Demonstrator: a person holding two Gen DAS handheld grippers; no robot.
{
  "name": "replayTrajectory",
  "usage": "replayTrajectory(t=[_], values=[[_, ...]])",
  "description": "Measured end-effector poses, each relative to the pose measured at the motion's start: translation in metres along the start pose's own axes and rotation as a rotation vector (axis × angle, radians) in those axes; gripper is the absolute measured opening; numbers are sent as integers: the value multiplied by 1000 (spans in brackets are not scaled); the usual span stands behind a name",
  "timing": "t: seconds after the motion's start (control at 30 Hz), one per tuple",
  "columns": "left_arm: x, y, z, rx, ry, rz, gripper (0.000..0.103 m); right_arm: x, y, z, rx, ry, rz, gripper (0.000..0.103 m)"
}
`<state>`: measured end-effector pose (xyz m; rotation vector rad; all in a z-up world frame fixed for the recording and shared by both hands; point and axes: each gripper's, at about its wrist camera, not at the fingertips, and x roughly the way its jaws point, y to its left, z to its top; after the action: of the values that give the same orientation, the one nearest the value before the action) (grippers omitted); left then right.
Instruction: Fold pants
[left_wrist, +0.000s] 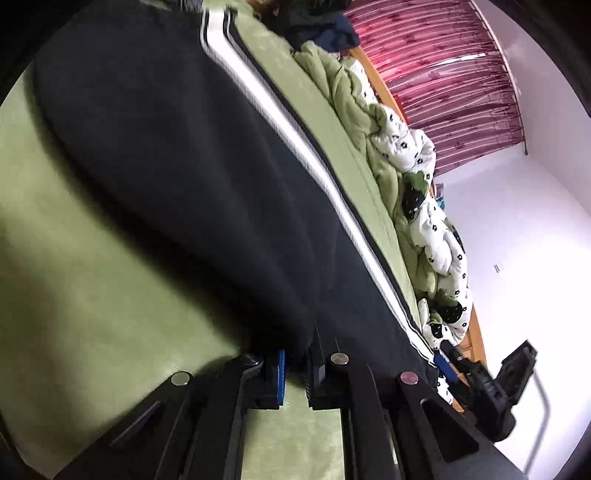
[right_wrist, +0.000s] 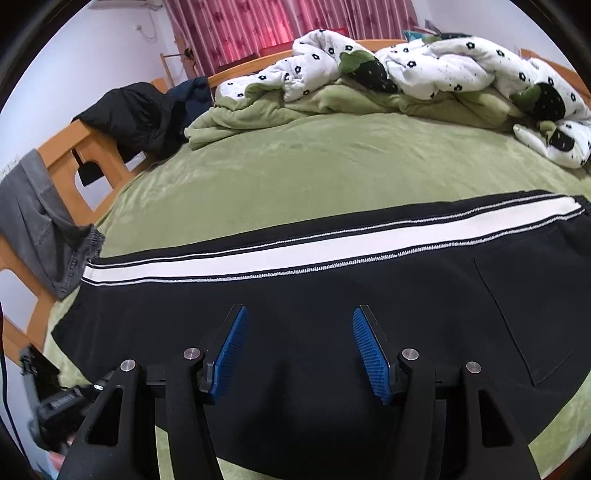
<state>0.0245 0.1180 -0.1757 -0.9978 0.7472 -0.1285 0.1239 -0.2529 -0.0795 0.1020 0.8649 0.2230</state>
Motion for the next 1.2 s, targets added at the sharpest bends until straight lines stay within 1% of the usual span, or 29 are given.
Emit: replayTrajectory(t=[0.07,0.1,0.13,0.27,0.33,0.37,0.4,0.43,0.47,0.5,0.53,0.57,0.6,0.63,0.67,0.7,0.73,0.77,0.83,0.87,0.9,0.93,0.97,1.03,1.1,1.13,1.17,1.2], values=[[-16,6,10,9,-44,24,8,2,3,0,-9,5,-7,60],[-25,10,20,8,-56,22,8,4,5,-1,-17,8,-6,60],[-27,14,26,1,-53,19,8,4,7,0,-23,7,-7,60],[-46,41,53,-78,-47,-7,8,6,10,-1,-41,0,-25,60],[-53,49,56,-97,-67,-6,8,6,10,-2,-40,-1,-29,60],[-58,51,57,-94,-83,9,8,6,9,-2,-38,-1,-33,60],[-68,52,59,-80,-141,61,8,7,8,-2,-34,0,-35,60],[-77,53,60,-66,-184,86,9,8,8,-1,-30,1,-36,60],[-84,56,65,-65,-204,88,9,8,7,-1,-28,2,-38,60],[-93,63,72,-86,-244,137,9,9,6,-2,-27,2,-40,60],[-99,70,78,-104,-277,157,4,9,6,-2,-27,2,-41,60],[-104,76,83,-117,-292,153,4,10,6,-2,-28,3,-43,60],[-107,86,93,-137,-286,127,4,10,6,-2,-32,3,-44,60],[-104,94,101,-154,-248,91,4,10,6,-2,-33,1,-45,60],[-102,99,104,-169,-225,66,4,9,7,-2,-34,-1,-47,60],[-102,105,106,-197,-217,38,4,9,7,-3,-36,0,-47,60],[-101,106,104,-205,-215,27,4,10,7,-2,-36,0,-46,60],[-100,104,102,-192,-210,36,7,10,7,-3,-33,0,-46,60],[-94,92,94,-139,-200,70,7,10,7,-2,-28,0,-46,60],[-91,90,90,-125,-190,75,11,10,7,-2,-29,0,-47,60],[-84,86,86,-122,-168,59,15,10,6,-2,-28,1,-49,60],[-87,88,84,-124,-161,39,28,11,6,-2,-29,2,-50,60],[-85,86,82,-120,-168,20,39,11,6,-3,-30,4,-49,60],[-82,74,85,-92,-181,35,49,11,6,-3,-32,5,-49,60],[-76,68,91,-84,-187,65,49,11,6,-3,-33,4,-49,60],[-75,69,95,-87,-191,70,43,11,7,-3,-32,4,-50,60],[-77,71,98,-94,-204,70,30,11,7,-3,-31,4,-50,60],[-81,74,102,-100,-223,78,22,11,7,-3,-29,1,-49,60]])
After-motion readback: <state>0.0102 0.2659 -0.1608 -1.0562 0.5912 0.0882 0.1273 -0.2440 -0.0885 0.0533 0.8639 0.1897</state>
